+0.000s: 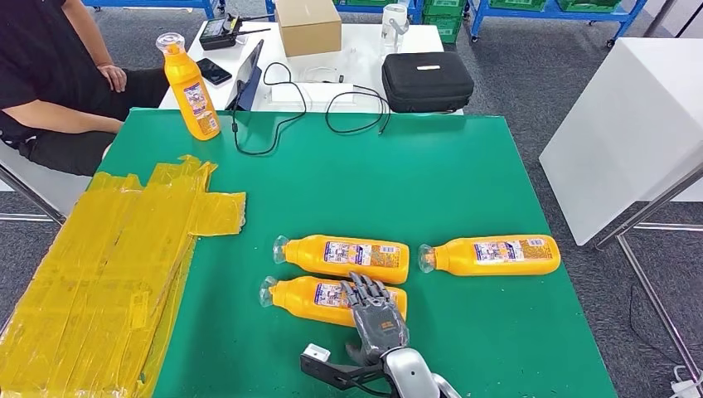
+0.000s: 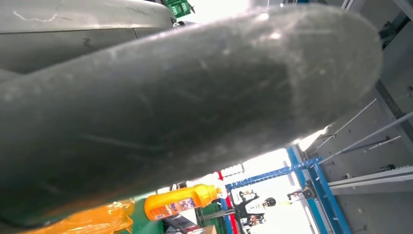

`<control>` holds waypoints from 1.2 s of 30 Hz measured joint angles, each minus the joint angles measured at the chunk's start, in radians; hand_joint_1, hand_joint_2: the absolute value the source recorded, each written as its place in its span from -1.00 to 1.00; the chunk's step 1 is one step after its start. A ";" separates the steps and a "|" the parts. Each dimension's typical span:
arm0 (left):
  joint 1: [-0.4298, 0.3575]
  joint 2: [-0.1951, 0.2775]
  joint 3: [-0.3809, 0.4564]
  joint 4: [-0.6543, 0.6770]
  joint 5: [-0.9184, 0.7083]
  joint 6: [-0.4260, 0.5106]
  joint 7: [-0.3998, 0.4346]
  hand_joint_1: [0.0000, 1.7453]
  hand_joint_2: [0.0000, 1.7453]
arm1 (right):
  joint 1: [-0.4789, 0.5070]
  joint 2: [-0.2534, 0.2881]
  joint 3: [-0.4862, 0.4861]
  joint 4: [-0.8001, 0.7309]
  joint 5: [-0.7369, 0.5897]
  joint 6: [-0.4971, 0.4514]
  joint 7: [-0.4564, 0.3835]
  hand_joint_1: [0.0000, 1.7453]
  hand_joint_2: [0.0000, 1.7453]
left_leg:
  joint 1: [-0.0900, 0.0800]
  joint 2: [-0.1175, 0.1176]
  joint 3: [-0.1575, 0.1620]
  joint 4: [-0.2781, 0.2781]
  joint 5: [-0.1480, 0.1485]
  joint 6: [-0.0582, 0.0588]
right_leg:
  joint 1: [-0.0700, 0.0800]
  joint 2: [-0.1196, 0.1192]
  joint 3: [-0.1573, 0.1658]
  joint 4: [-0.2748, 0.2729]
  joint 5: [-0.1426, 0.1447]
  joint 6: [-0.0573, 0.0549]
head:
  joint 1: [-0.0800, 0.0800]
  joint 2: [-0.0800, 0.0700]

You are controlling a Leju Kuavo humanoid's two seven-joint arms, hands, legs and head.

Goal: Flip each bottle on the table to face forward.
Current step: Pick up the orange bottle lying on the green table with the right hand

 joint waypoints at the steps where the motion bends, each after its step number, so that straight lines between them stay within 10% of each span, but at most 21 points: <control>1: 0.000 0.000 0.000 0.001 0.000 -0.001 0.000 -1.00 -1.00 | -0.005 0.001 -0.002 0.006 0.003 0.006 0.002 1.00 1.00 | 0.000 0.000 0.000 0.000 0.000 0.000 | 0.000 0.000 0.000 0.000 0.000 0.000 | 0.000 0.000; 35: 0.003 -0.004 0.002 0.033 0.055 -0.073 0.022 -1.00 -1.00 | -0.082 -0.009 -0.015 0.097 -0.057 0.077 -0.076 1.00 1.00 | 0.000 0.000 0.008 0.000 0.001 -0.001 | 0.000 0.001 0.006 -0.001 0.002 -0.003 | 0.000 0.000; 36: 0.003 -0.004 0.005 0.043 0.078 -0.116 0.044 -1.00 -0.50 | -0.080 -0.009 -0.017 0.092 -0.102 0.071 -0.113 1.00 1.00 | 0.000 0.001 0.008 0.000 0.001 -0.001 | 0.000 0.002 0.006 -0.001 0.002 -0.003 | 0.000 0.000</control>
